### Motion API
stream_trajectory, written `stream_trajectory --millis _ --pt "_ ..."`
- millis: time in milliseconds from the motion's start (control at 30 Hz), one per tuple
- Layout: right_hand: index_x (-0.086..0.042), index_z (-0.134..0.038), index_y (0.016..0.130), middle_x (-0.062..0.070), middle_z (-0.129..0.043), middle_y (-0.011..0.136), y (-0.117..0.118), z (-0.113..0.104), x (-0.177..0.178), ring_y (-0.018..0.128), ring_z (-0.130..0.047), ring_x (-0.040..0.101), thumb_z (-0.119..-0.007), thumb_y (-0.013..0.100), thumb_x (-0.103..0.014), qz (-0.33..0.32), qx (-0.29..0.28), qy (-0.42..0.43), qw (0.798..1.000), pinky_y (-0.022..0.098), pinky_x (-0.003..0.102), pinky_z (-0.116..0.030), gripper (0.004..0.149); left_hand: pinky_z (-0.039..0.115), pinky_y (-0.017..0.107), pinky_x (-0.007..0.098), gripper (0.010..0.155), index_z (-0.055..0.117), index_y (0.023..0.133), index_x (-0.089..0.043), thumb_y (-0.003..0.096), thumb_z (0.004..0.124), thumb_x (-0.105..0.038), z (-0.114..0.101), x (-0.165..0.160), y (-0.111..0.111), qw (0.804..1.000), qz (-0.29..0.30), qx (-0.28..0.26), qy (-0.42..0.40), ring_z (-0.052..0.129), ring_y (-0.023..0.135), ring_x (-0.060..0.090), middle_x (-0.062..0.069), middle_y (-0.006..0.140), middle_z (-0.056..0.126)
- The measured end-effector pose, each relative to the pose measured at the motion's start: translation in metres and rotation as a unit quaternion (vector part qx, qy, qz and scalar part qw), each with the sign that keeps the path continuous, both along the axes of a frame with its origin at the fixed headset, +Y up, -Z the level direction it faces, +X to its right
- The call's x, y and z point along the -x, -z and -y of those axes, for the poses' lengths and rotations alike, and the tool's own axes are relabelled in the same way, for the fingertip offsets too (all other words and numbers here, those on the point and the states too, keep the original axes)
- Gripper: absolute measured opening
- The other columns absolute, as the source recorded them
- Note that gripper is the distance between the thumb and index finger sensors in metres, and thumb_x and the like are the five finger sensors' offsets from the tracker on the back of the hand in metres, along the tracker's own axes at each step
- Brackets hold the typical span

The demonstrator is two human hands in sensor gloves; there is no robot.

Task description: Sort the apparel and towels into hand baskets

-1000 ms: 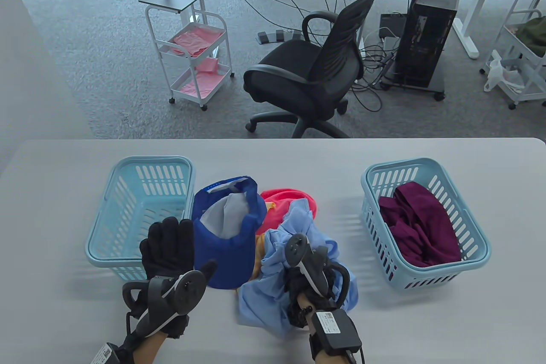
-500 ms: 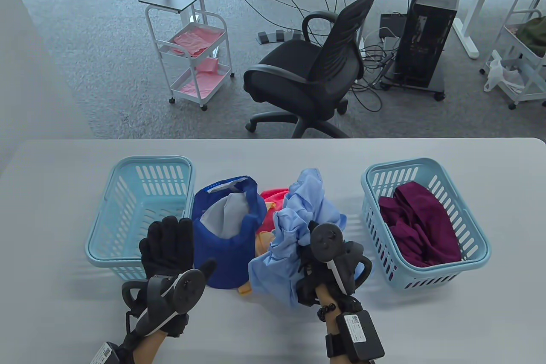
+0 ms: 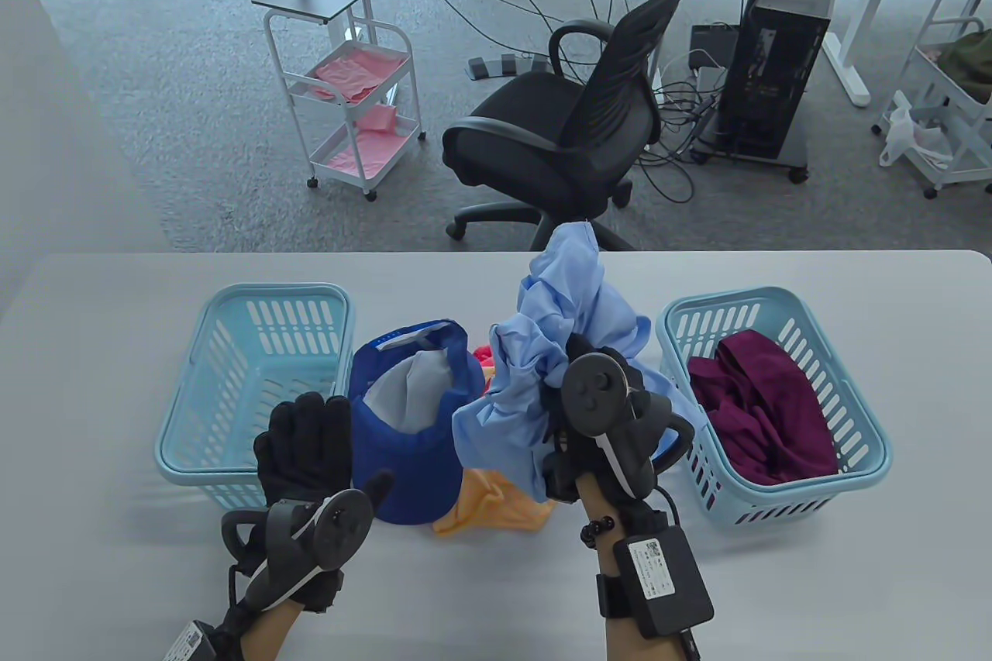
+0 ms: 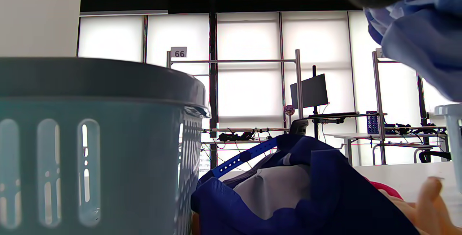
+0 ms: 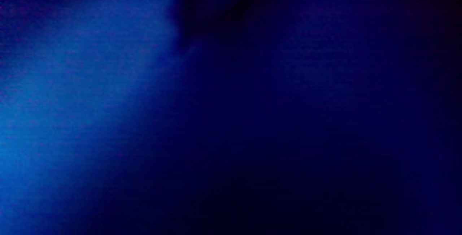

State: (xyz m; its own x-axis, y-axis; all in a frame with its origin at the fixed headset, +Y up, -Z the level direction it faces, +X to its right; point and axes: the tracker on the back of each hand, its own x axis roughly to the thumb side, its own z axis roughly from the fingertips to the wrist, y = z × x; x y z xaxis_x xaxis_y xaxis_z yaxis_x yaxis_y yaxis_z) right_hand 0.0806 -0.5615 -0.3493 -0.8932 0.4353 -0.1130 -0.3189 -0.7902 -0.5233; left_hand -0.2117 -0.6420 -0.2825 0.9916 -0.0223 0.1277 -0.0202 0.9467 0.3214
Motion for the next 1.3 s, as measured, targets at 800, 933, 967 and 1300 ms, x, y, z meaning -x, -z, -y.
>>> stream_trajectory --millis 800,933,967,1300 --pt "-0.025 -0.084 0.077 0.01 -0.091 0.071 -0.02 -0.07 -0.13 0.067 -0.097 0.038 -0.097 0.029 -0.026 0.146 -0.04 -0.117 0.982 0.048 0.06 -0.088 0.049 0.047 0.074 0.071 0.093 0.023 0.114 -0.011 0.0475 0.062 -0.063 0.003 -0.006 -0.003 1.0 0.005 -0.006 0.013 0.044 0.106 0.062 0.03 0.118 0.03" --pt "-0.025 -0.083 0.077 0.01 -0.09 0.071 -0.01 -0.062 -0.145 0.067 -0.097 0.038 -0.097 0.03 -0.025 0.168 -0.019 -0.147 0.975 0.048 0.059 -0.088 0.049 0.047 0.074 0.071 0.093 0.023 0.114 -0.011 0.0474 0.062 -0.063 0.004 -0.007 -0.003 1.0 0.006 -0.004 0.018 0.045 0.106 0.062 0.03 0.118 0.031" --pt "-0.025 -0.083 0.077 0.01 -0.09 0.072 -0.008 -0.06 -0.148 0.067 -0.097 0.038 -0.097 0.03 -0.025 0.172 -0.014 -0.155 0.973 0.048 0.059 -0.088 0.049 0.047 0.074 0.071 0.093 0.023 0.114 -0.011 0.0474 0.062 -0.063 0.004 -0.007 -0.003 1.0 0.006 -0.004 0.018 0.045 0.106 0.062 0.03 0.118 0.03" --pt "-0.027 -0.084 0.077 0.009 -0.092 0.071 0.053 0.001 -0.166 0.067 -0.097 0.037 -0.098 0.029 -0.026 0.169 0.136 -0.262 0.94 0.049 0.057 -0.088 0.05 0.046 0.074 0.071 0.093 0.023 0.114 -0.011 0.0475 0.062 -0.063 0.004 -0.006 -0.003 1.0 -0.003 -0.011 0.021 0.045 0.106 0.063 0.03 0.118 0.03"
